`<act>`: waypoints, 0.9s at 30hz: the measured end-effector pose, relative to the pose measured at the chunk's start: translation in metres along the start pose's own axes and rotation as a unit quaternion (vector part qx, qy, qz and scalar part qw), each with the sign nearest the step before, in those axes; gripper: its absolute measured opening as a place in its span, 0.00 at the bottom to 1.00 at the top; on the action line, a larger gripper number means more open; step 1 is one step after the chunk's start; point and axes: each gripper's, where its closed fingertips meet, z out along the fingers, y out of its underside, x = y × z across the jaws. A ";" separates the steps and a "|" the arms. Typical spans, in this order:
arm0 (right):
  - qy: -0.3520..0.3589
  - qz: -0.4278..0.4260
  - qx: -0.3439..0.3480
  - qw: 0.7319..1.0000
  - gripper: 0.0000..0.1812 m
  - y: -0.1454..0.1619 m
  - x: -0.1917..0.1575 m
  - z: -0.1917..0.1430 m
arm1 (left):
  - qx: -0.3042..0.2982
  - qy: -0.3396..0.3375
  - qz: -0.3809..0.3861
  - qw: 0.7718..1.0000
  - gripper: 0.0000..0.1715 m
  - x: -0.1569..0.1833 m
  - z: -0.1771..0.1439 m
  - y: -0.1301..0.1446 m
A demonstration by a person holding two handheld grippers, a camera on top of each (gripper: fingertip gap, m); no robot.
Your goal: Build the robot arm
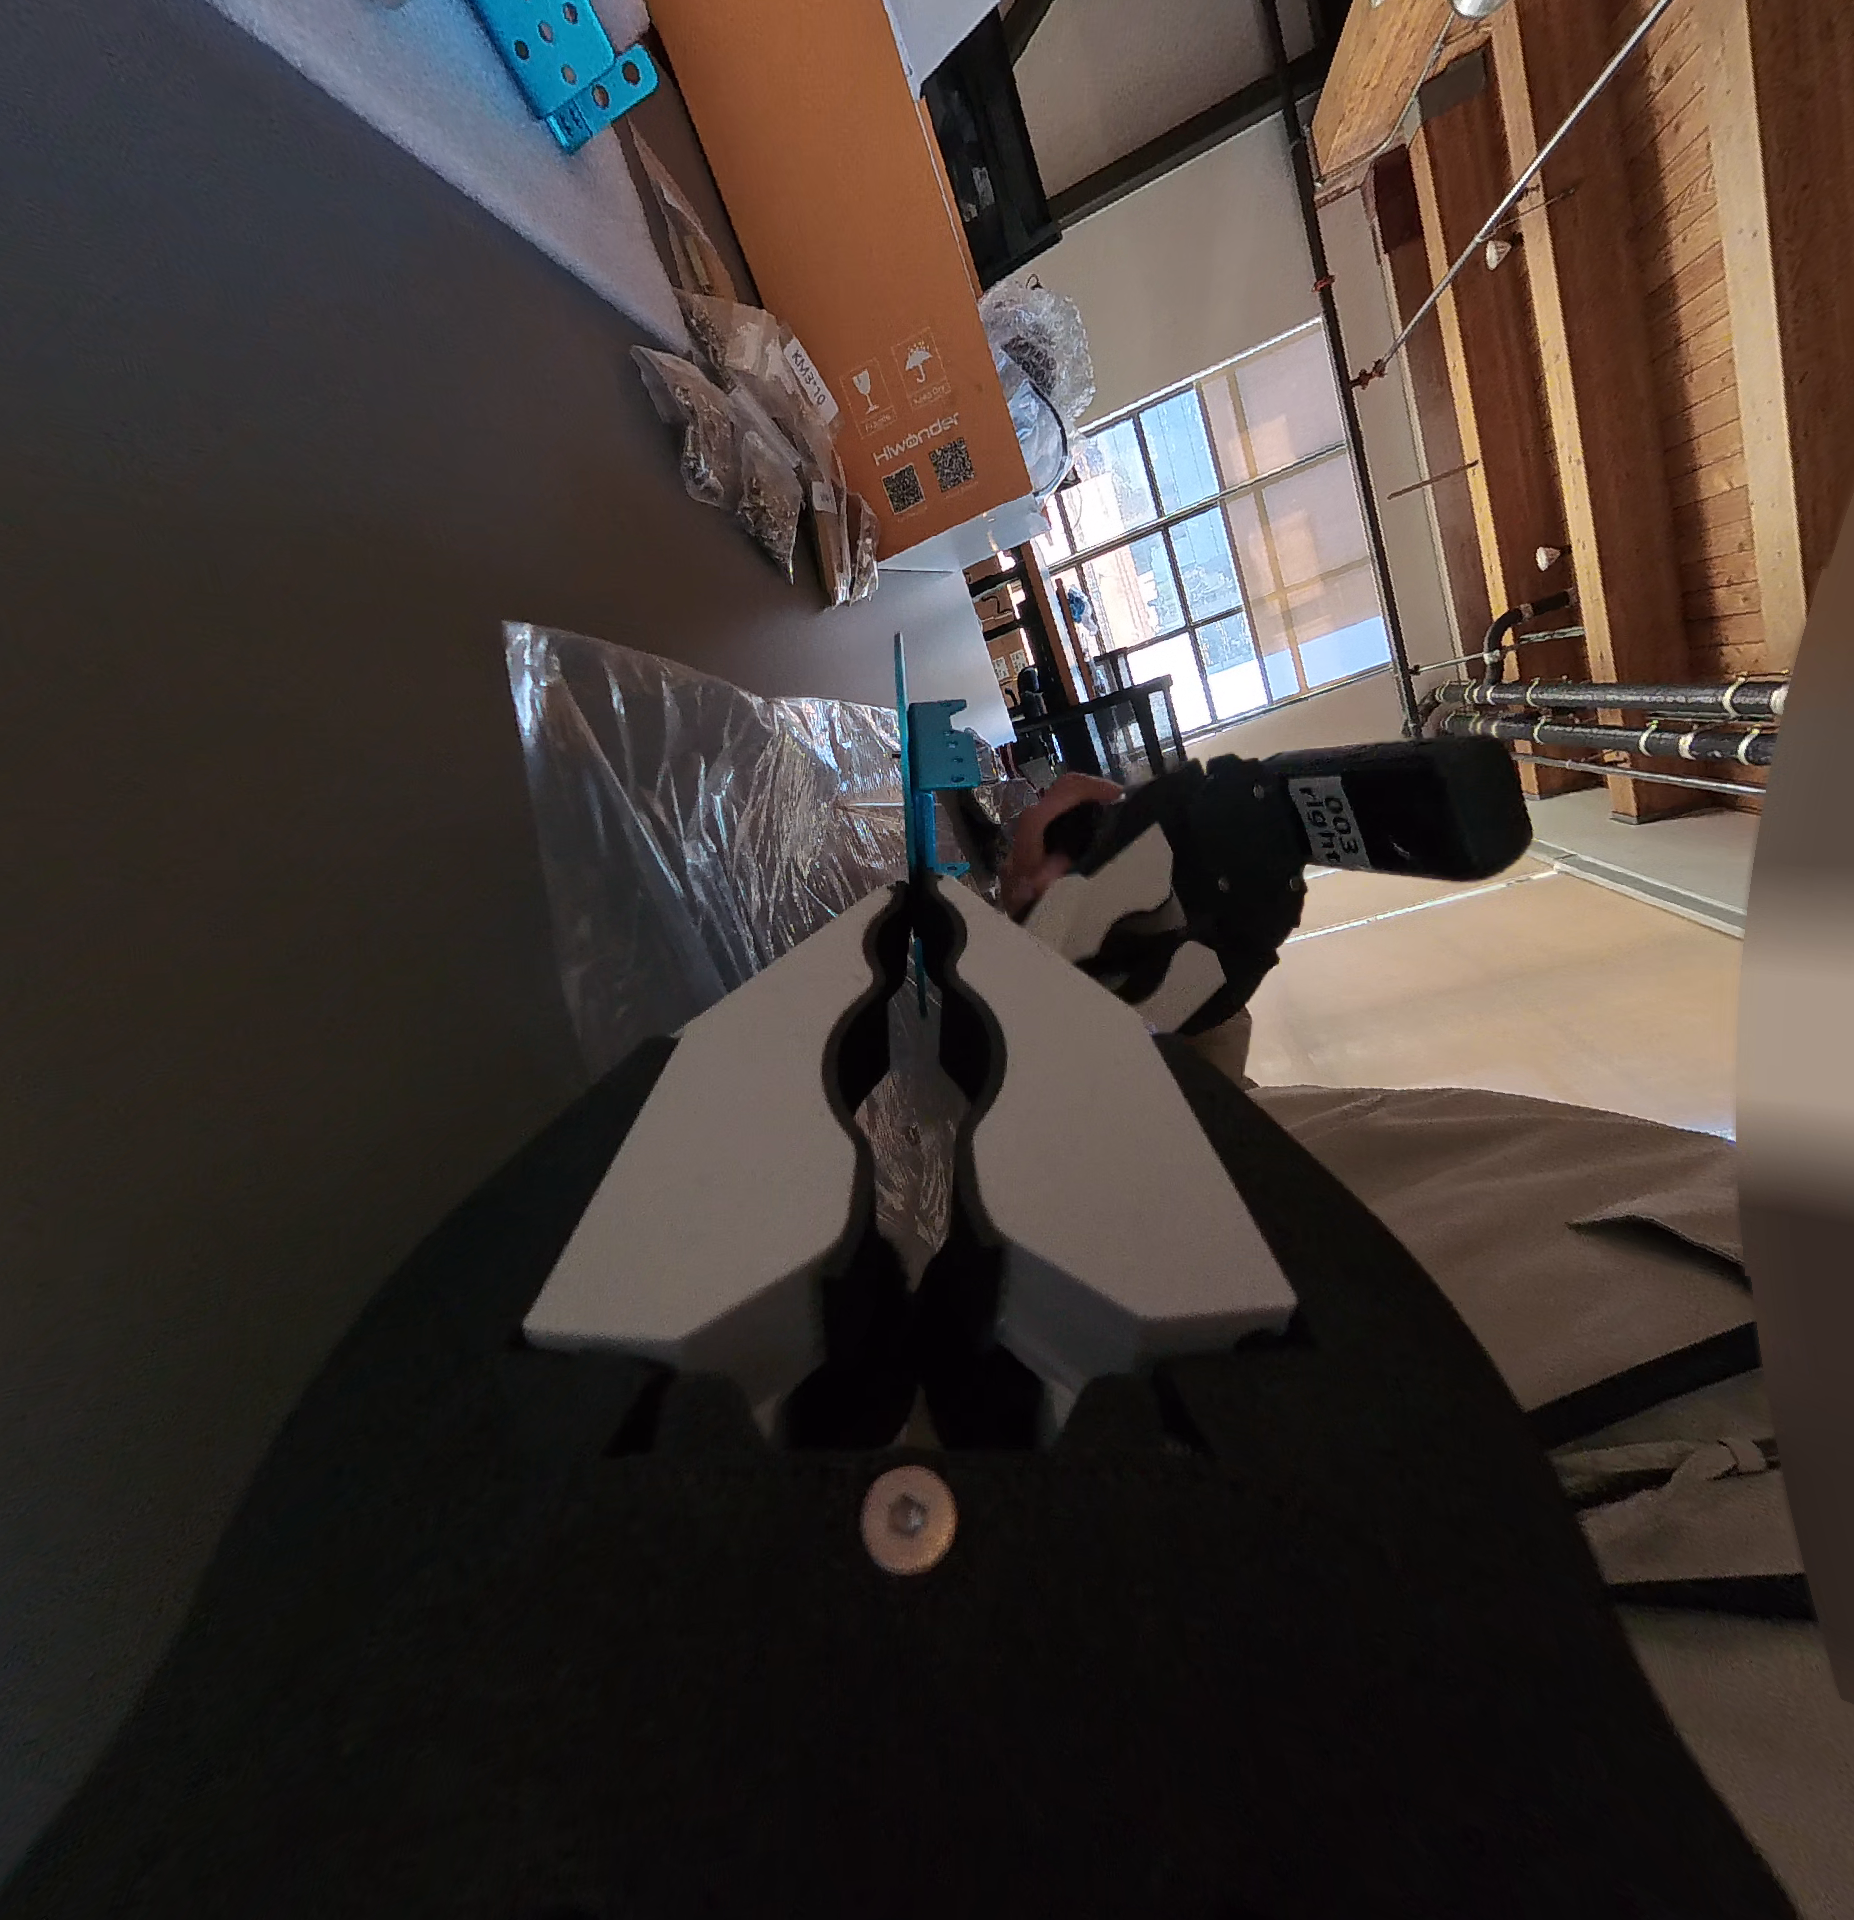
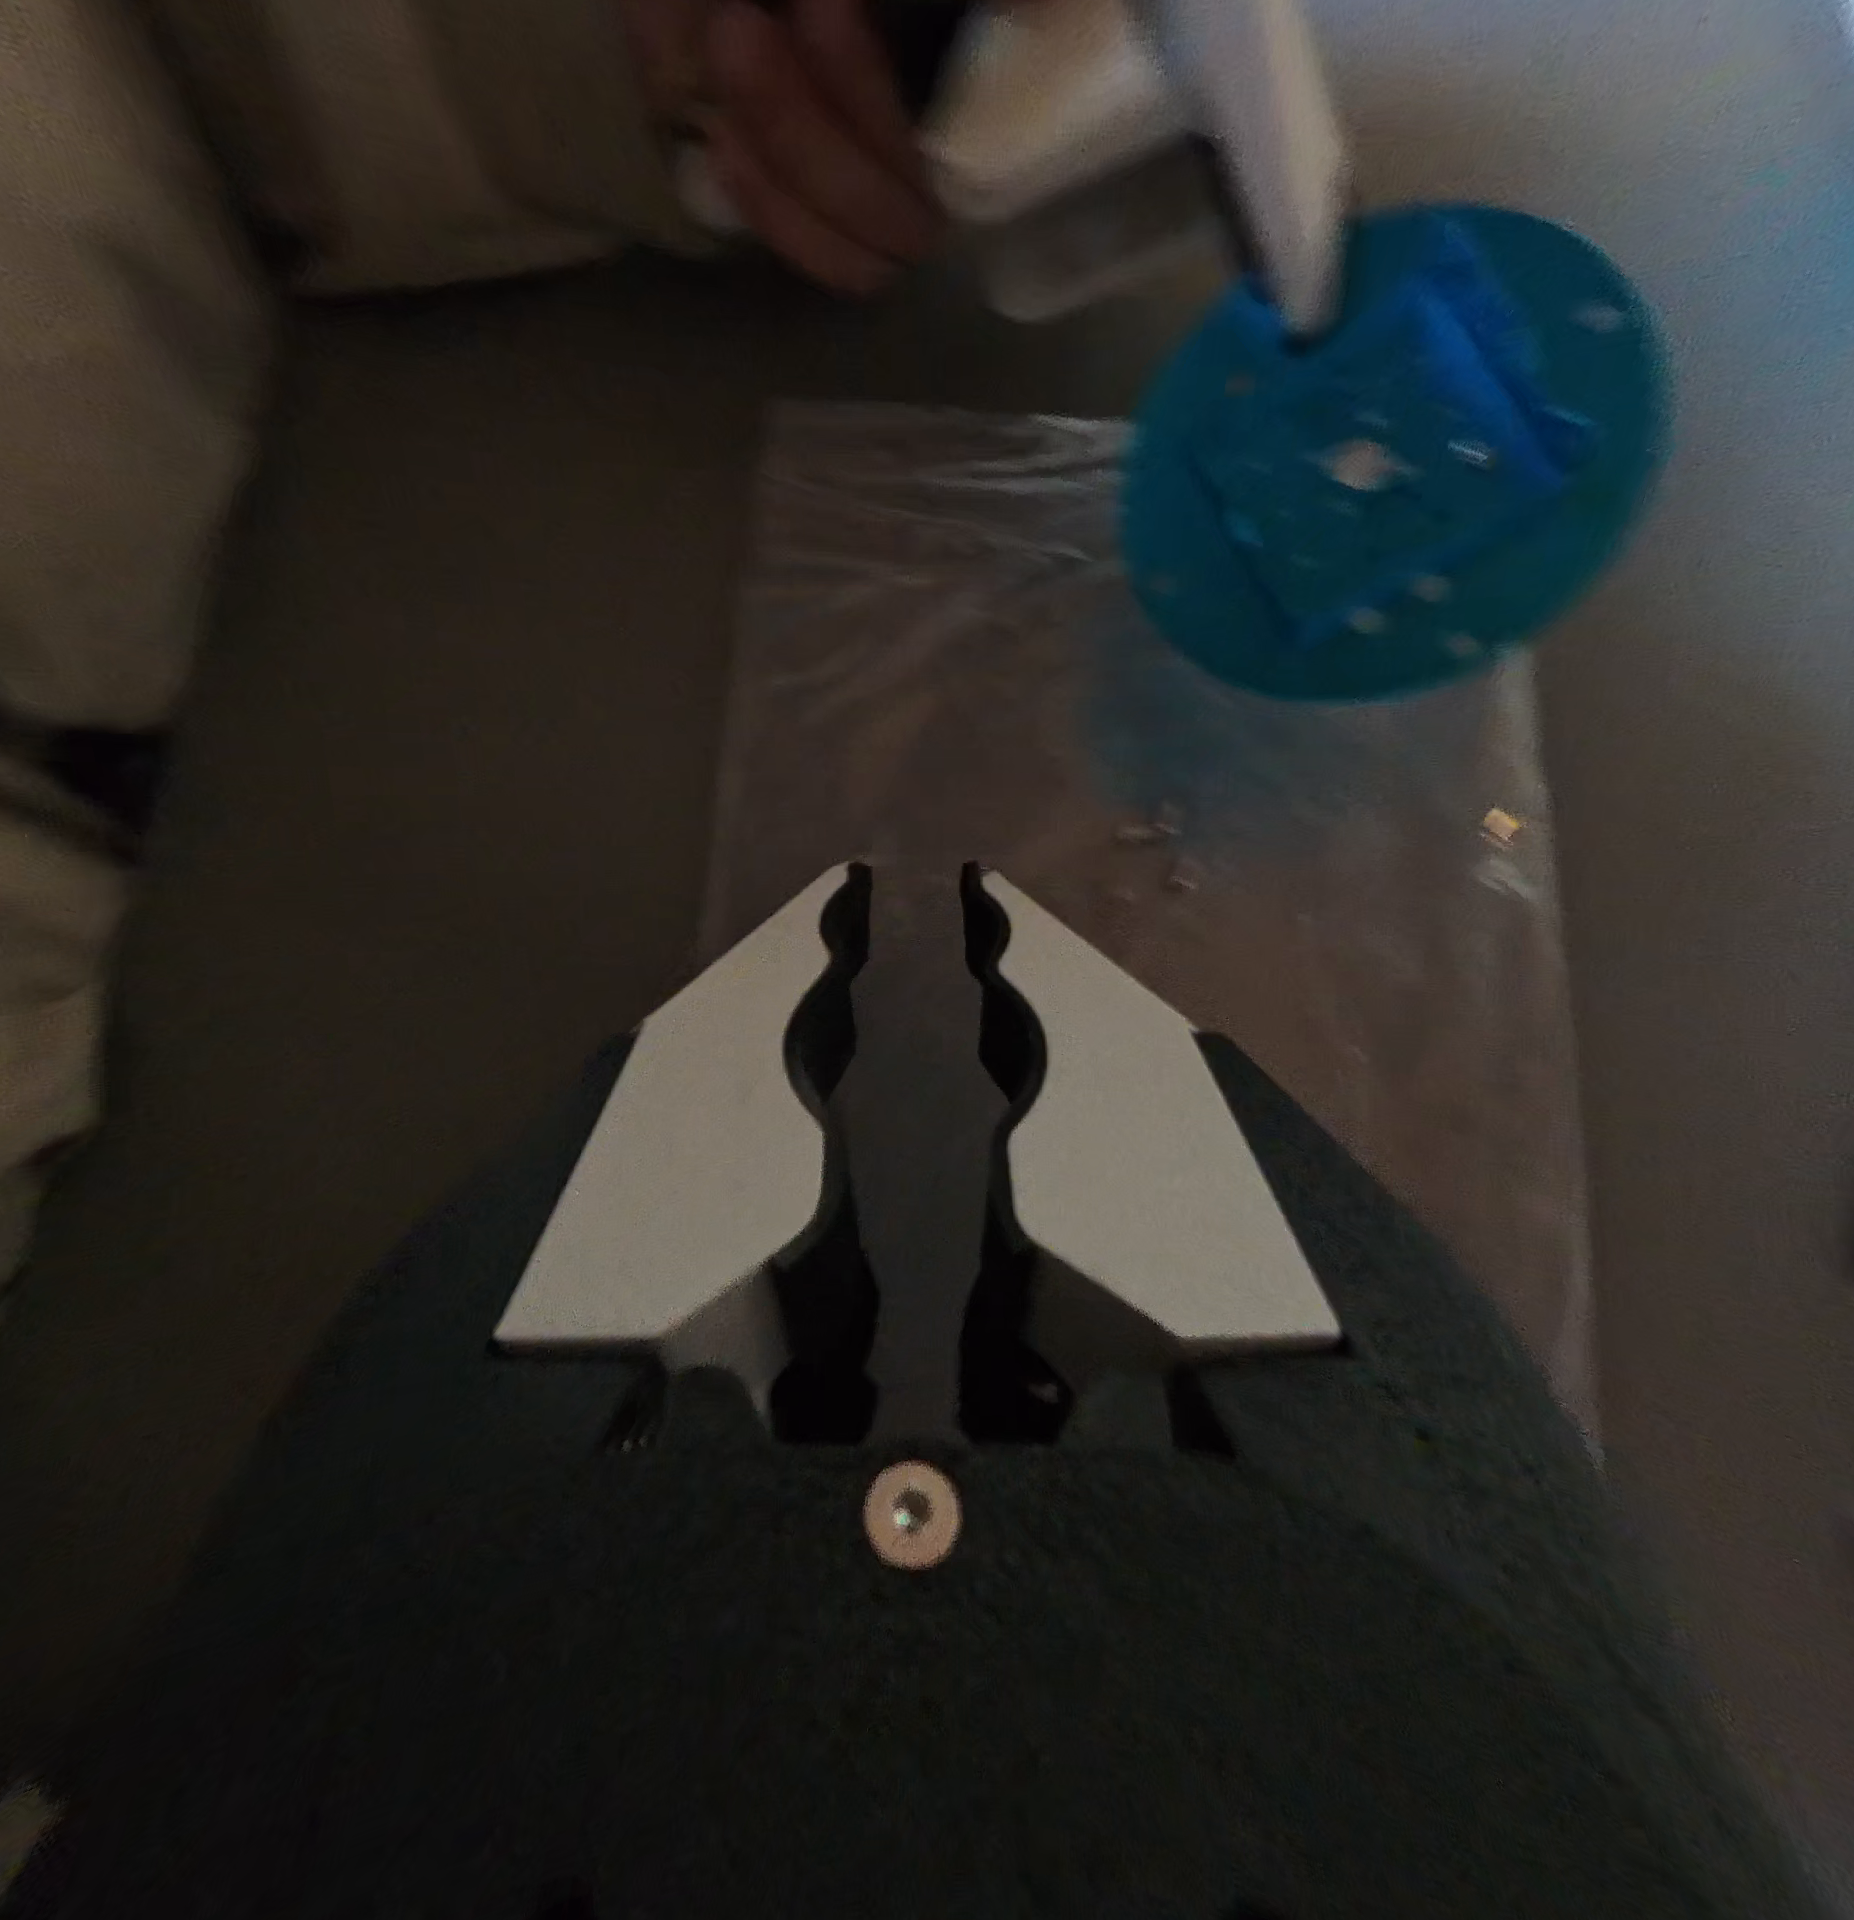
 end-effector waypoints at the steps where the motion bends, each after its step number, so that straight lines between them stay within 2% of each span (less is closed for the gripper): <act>1: -0.024 -0.025 0.019 0.999 0.09 -0.003 -0.008 -0.001 | 0.000 -0.001 0.000 1.000 0.00 0.000 0.000 0.000; 5: -0.052 -0.087 0.078 0.992 0.09 -0.009 -0.012 0.003 | -0.001 -0.005 0.005 1.000 0.00 -0.001 0.001 0.001; 9: -0.055 -0.110 0.030 0.992 0.12 0.000 -0.003 0.009 | -0.004 -0.003 0.004 1.000 0.00 0.000 0.001 0.001; 13: -0.058 -0.119 -0.055 0.990 0.13 -0.004 -0.013 -0.027 | -0.012 0.013 -0.004 1.000 0.00 0.003 0.001 0.003; 16: -0.057 -0.133 -0.069 0.987 0.16 -0.012 -0.021 -0.049 | -0.012 0.027 -0.012 0.999 0.00 0.006 0.000 0.003; 19: -0.044 -0.119 -0.093 0.988 0.10 -0.011 -0.021 -0.060 | -0.014 0.045 -0.027 0.999 0.00 0.010 -0.001 0.003; 22: -0.035 -0.141 -0.025 0.989 0.10 -0.022 -0.018 -0.061 | -0.017 0.055 -0.036 0.998 0.00 0.011 -0.001 0.004; 24: -0.041 -0.199 0.022 0.979 0.10 -0.031 -0.021 -0.061 | -0.020 0.061 -0.042 0.997 0.00 0.013 -0.002 0.004; 27: -0.064 -0.223 0.040 0.972 0.09 -0.033 -0.021 -0.053 | -0.022 0.076 -0.051 0.996 0.00 0.016 -0.003 0.003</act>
